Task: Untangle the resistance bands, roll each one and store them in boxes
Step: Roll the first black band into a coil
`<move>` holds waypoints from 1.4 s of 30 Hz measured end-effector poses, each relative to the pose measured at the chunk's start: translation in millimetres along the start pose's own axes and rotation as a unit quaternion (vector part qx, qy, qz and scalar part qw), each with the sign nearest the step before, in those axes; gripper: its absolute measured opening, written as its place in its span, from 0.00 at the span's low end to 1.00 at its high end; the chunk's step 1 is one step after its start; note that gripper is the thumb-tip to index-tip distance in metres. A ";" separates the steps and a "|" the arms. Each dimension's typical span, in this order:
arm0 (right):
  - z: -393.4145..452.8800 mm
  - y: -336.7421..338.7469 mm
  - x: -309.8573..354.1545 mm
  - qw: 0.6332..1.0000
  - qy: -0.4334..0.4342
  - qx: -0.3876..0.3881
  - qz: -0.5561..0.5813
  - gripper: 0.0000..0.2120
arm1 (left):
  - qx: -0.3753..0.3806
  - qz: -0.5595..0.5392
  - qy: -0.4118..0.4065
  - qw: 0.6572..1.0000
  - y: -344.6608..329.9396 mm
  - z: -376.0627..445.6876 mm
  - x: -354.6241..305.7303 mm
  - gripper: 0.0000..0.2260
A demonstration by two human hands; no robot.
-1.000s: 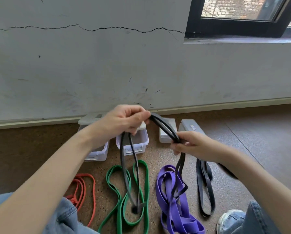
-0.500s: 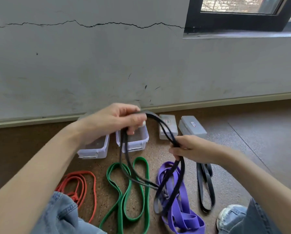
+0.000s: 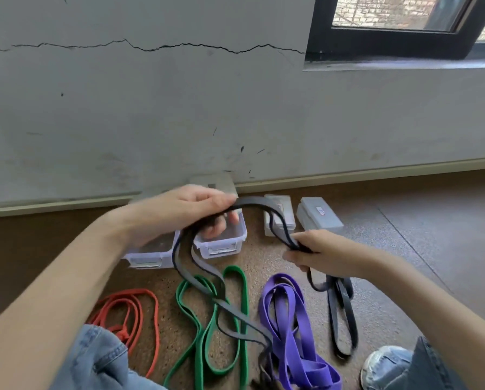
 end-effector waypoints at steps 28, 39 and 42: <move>1.8 9.9 24.7 0.992 0.100 -0.035 -0.069 0.05 | 0.055 0.015 0.041 0.997 -72.3 12.0 35.5 0.12; -7.1 58.7 -2.0 0.832 -0.064 -0.195 0.516 0.10 | -0.019 -0.100 -0.035 0.994 -47.2 17.6 29.5 0.10; -6.2 51.8 -6.2 0.747 -0.112 -0.219 0.618 0.09 | 0.007 -0.128 -0.012 0.992 -54.9 18.8 36.0 0.12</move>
Point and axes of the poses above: each hand's wrist, its own z-axis towards the middle knuckle, its own y-axis out of the back of the hand, x = y × z, the point moved 5 cm from there along z, towards the middle knuckle, and after that the axes turned 15 degrees about -x, right-handed, at the moved point
